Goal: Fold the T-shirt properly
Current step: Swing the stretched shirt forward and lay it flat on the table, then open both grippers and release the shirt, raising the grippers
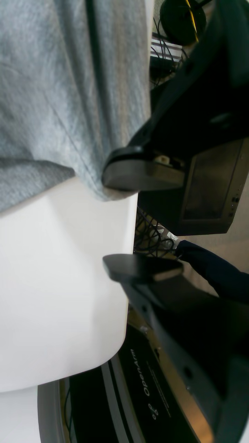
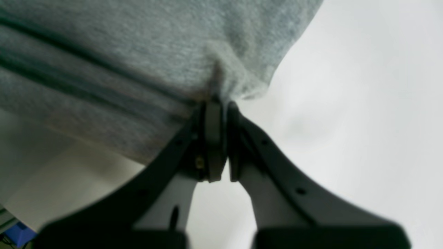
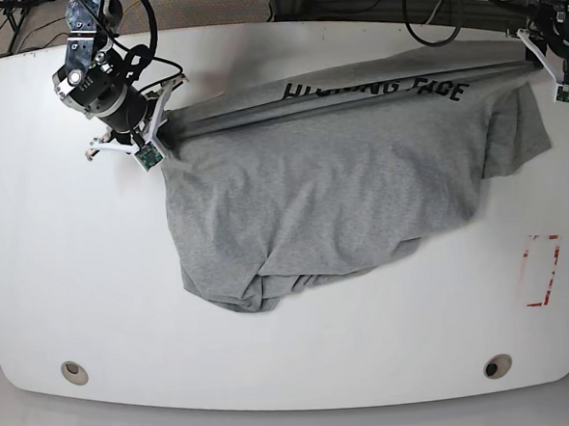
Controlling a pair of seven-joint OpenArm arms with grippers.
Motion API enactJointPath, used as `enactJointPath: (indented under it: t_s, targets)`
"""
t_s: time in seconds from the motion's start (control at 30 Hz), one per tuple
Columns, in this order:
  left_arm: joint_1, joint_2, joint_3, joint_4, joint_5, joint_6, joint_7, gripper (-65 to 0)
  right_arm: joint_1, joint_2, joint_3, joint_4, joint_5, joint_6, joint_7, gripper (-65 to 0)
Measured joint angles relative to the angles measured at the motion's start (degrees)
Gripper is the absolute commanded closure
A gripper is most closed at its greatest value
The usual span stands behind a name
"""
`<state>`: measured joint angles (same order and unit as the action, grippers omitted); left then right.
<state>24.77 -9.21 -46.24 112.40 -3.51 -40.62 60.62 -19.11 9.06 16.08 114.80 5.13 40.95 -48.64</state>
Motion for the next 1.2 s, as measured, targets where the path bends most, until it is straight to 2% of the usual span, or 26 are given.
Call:
enactJointPath:
  t_s: [0.27,0.4,0.5,0.77,0.9,1.2]
  targets:
    - [0.00,-0.02,0.00,0.00,0.02,0.02,0.00,-38.2,-0.79,0.07,0.02,0.00,-0.44,-0.09,0.00,-2.9]
    - [-0.09,-0.04,0.00,0.00,0.02,0.02,0.00,-37.2,-1.42,0.13,0.07,0.00,-0.46,-0.22,-0.20,-2.9]
    - [-0.90,0.02,0.00,0.00,0.04,0.02,0.13,-34.2,-0.96,0.13,0.07,0.00,-0.46,-0.22,-0.22,-2.9]
    - [-8.98,0.07,0.00,-0.31,0.83,0.13,0.02,-28.3,5.29,0.15,0.09,-0.70,-0.48,-0.31,0.13,-2.9]
    - [-12.96,-0.07,0.35,-0.46,2.05,0.31,0.79,-28.5,9.27,0.17,0.37,-3.76,-1.88,-0.66,-0.63,-2.9]
    - [-19.23,-0.24,6.23,-2.10,2.43,0.48,0.13,-30.6,18.08,0.31,0.33,-11.34,-1.75,-0.85,-0.72,-5.1]
